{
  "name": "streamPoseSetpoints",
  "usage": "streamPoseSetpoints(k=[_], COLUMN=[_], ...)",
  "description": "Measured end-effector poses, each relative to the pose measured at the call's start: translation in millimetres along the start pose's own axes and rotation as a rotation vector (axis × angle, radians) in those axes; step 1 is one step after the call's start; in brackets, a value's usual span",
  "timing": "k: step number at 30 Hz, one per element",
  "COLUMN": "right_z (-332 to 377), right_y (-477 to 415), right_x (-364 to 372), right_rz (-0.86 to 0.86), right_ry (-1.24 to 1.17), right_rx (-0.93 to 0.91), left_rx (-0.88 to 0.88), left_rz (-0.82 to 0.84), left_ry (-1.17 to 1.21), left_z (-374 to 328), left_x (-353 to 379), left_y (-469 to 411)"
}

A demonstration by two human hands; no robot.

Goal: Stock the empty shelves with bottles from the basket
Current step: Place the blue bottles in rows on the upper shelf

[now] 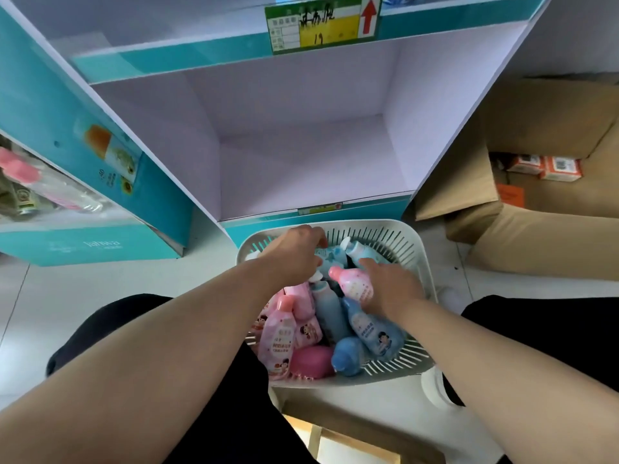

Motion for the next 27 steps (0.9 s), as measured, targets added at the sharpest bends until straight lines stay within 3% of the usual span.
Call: streamPoseSetpoints(k=[4,9,14,27], right_z=[-11.3,-1.0,-2.8,-18.1], right_y=[-12.6,-10.0,0.1,25.2], right_x=[-5.0,-5.2,10.2,51.6], right_rz=[0.005,-0.131,-0.005,0.132], right_ry=[-0.114,-0.021,0.123,-0.221], right_rx=[0.079,0.04,0.147,0.288], left_rx=[-0.014,-0.024,-0.011,-0.012], left_rz=[0.021,0.02,0.043,0.026], left_ry=[0.027,0.001,-0.038,-0.106], left_z=[-1.7,-1.3,0.3,7.7], left_x=[-1.0,-3.7,-1.3,3.2], left_y=[-5.9,-6.1,-4.2,-3.8])
Point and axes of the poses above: each hand's wrist, its own y-axis away from the middle knuckle, its own x-axis out of the palm, z = x × y, the point moved 3 cm from there along -y, towards the middle knuckle, and after that the axes turned 5 degrees about x, right-handed, at the moved point
